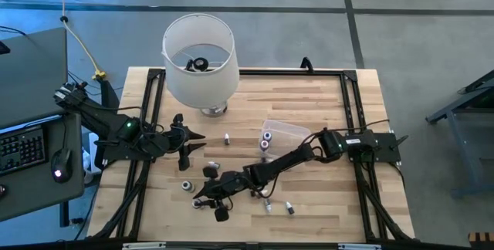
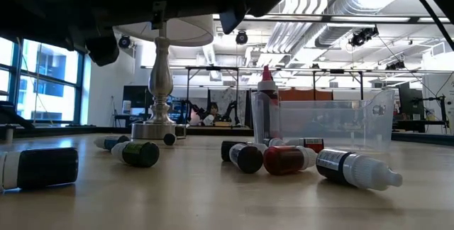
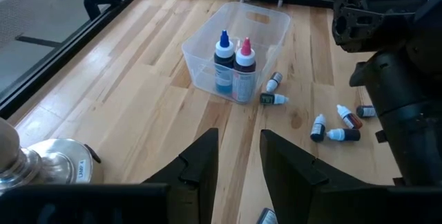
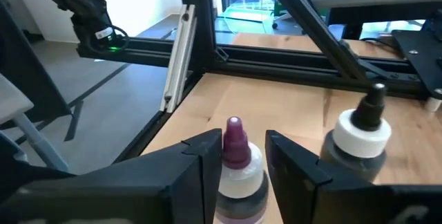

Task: Pick & Place food coloring
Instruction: Put the large purple food coloring bottle into the transparent bin

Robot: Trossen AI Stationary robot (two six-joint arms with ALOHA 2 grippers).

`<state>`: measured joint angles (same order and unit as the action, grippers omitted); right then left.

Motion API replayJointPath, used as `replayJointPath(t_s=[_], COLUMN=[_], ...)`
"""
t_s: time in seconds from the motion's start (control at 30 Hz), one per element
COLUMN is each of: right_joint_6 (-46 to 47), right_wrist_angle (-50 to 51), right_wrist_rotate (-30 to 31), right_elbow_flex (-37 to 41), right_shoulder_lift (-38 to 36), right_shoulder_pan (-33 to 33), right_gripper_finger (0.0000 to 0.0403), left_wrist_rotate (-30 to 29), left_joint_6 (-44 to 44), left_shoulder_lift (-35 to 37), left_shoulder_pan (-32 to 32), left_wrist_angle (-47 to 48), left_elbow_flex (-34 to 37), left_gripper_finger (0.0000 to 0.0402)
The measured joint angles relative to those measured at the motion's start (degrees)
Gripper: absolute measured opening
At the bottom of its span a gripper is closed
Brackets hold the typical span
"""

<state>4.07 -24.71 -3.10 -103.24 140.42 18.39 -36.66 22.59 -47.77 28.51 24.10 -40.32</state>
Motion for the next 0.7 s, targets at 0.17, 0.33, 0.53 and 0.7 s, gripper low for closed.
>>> replayJointPath(t_s=[0.17,0.33,0.53,0.7], right_joint_6=[-0.05,-1.77,-2.0,-1.74], right_wrist_angle=[-0.02,-0.03,-0.15,-0.99], right_wrist_rotate=[-0.51,-1.44,-2.39,-1.76], right_elbow_flex=[0.0,0.0,0.0,0.0], right_shoulder_lift=[0.0,0.0,0.0,0.0], right_shoulder_pan=[-0.46,-0.49,-0.48,-0.48], right_gripper_finger=[0.0104,0.0103,0.0099,0.0059], left_wrist_rotate=[0.08,0.08,0.08,0.08], left_joint_6=[0.02,0.02,0.02,0.02], left_shoulder_lift=[0.0,0.0,0.0,0.0], left_shoulder_pan=[0.0,0.0,0.0,0.0], left_wrist_angle=[0.0,0.0,0.0,0.0], left_elbow_flex=[0.0,0.04,0.04,0.04], left_gripper_finger=[0.0106,0.0106,0.0106,0.0106])
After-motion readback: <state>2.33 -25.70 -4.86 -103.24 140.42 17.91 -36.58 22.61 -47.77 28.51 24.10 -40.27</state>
